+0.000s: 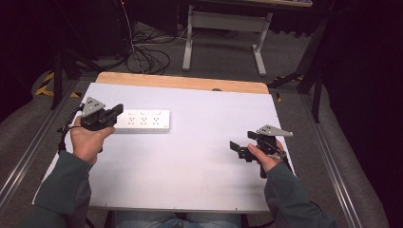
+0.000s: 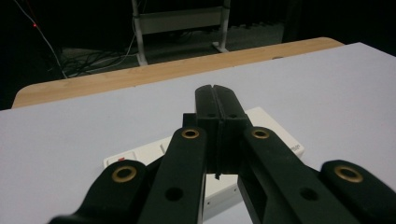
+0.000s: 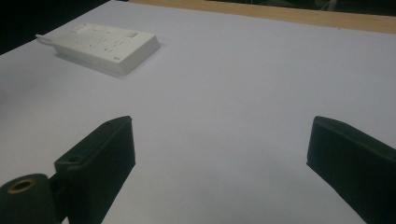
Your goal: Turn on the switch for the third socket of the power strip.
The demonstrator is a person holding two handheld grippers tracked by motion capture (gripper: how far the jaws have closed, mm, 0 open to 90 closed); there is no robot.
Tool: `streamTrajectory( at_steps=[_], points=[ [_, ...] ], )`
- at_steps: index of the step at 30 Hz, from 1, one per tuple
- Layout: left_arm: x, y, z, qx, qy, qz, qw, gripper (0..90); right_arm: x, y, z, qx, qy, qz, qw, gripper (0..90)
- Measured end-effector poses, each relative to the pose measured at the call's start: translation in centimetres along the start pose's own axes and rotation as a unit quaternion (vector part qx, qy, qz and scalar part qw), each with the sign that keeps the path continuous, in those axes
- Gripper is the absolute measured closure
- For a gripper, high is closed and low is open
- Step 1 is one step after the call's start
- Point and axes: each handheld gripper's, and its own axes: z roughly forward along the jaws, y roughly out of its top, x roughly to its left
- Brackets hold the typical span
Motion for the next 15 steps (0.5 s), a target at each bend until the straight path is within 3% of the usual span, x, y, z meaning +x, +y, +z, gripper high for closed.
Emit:
streamTrajectory(
  at_steps=[9, 15],
  points=[
    [0.3, -1.0, -3.1, -0.018, 0.0, -0.015, 0.9997, 89.8, 0.0, 0.0, 0.1, 0.001, 0.0, -0.003, 1.0, 8.2],
    [0.6, -1.5, -4.2, -0.026, -0.001, -0.026, 0.9993, 89.7, 0.0, 0.1, 0.0, -0.001, -0.001, -0.003, 1.0, 8.2]
  ],
)
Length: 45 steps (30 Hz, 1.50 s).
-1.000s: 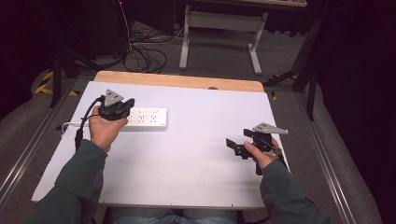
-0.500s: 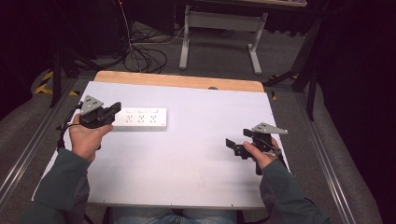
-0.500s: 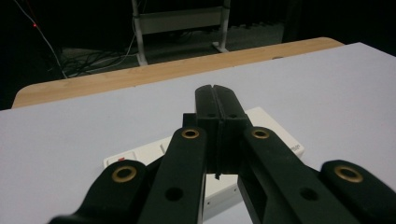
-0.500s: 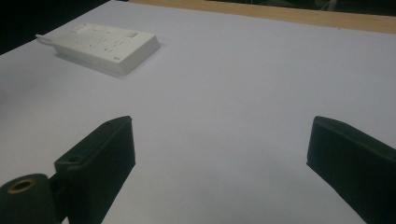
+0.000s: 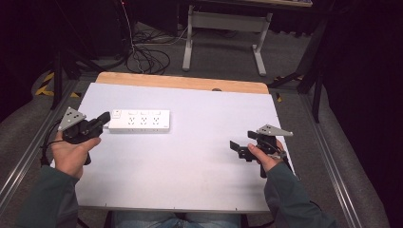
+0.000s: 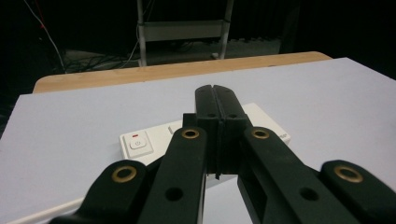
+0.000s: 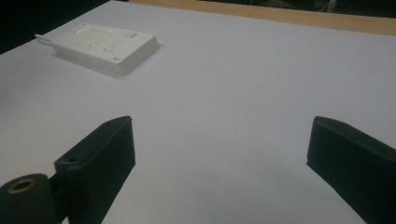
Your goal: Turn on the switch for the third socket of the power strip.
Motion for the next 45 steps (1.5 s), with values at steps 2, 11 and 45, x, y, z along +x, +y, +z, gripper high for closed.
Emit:
streamTrajectory(
  at_steps=[2, 11, 45],
  points=[
    [0.0, 0.0, -0.3, -0.004, 0.004, -0.005, 1.0, 89.8, 0.0, 0.0, 0.0, 0.0, 0.0, 0.0, 1.0, 8.2],
    [0.8, -0.4, -1.4, -0.017, 0.015, -0.012, 0.9997, 89.6, 0.0, 0.0, 0.0, 0.001, -0.003, 0.002, 1.0, 8.2],
    [0.9, -1.8, -5.1, -0.049, 0.084, -0.02, 0.995, 38.9, 0.0, 0.0, -0.1, -0.001, -0.003, 0.002, 1.0, 8.2]
  ],
)
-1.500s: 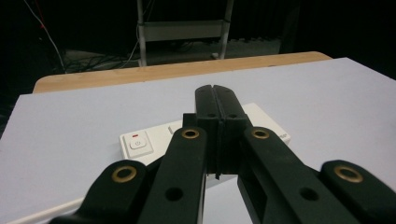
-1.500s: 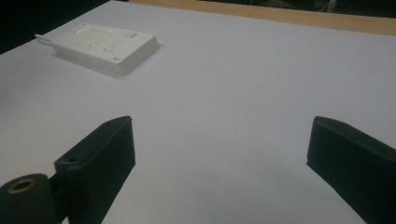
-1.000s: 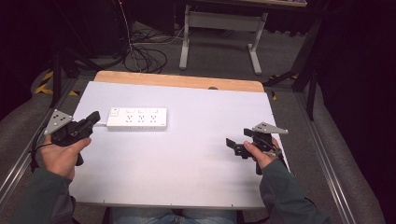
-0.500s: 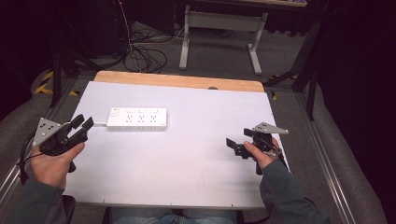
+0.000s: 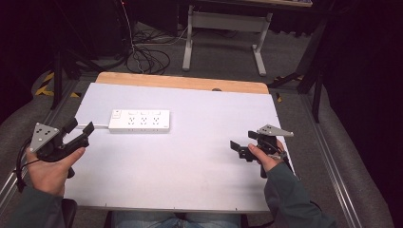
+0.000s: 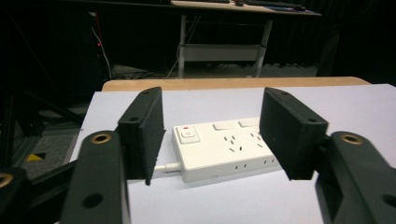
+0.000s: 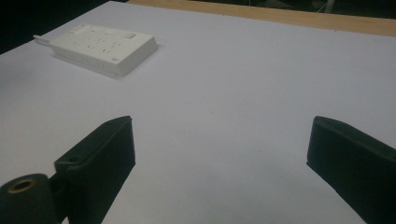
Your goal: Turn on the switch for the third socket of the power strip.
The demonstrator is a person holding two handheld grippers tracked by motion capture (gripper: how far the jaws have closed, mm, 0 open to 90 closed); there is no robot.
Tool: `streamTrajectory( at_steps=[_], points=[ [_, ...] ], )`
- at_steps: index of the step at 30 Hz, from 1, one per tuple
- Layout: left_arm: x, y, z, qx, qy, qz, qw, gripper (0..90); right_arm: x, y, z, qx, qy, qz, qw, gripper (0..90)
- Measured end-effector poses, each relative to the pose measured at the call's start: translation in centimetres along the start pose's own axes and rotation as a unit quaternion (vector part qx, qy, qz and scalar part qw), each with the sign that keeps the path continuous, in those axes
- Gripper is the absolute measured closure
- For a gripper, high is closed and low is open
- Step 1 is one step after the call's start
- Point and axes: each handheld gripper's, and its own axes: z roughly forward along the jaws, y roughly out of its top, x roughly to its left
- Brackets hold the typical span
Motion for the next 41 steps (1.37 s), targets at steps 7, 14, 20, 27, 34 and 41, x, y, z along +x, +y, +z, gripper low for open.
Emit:
streamTrajectory(
  at_steps=[7, 14, 20, 27, 34, 41],
  points=[
    [0.32, -0.12, 0.09, 0.002, 0.017, -0.017, 0.9997, 27.4, 0.02, -0.01, -0.03, 0.0, -0.002, -0.001, 1.0, 8.2],
    [0.26, -0.18, 0.25, 0.003, 0.018, -0.024, 0.9995, 13.1, 0.01, -0.01, -0.03, 0.0, -0.002, 0.0, 1.0, 8.2],
    [0.19, -0.13, 0.19, -0.001, 0.005, -0.022, 0.9998, 1.7, 0.01, -0.02, -0.01, 0.001, -0.002, 0.0, 1.0, 8.2],
    [0.11, -0.18, 0.13, -0.004, -0.004, -0.015, 0.9999, 1.2, 0.02, -0.02, -0.01, 0.001, -0.002, 0.0, 1.0, 8.2],
    [0.15, -0.27, 0.19, -0.004, -0.009, -0.015, 0.9998, 1.2, 0.03, -0.02, 0.01, 0.001, -0.002, 0.0, 1.0, 8.2],
    [0.24, -0.32, 0.22, -0.003, -0.011, -0.018, 0.9998, 1.1, 0.01, -0.03, 0.03, 0.001, -0.002, -0.001, 1.0, 8.2]
  ],
)
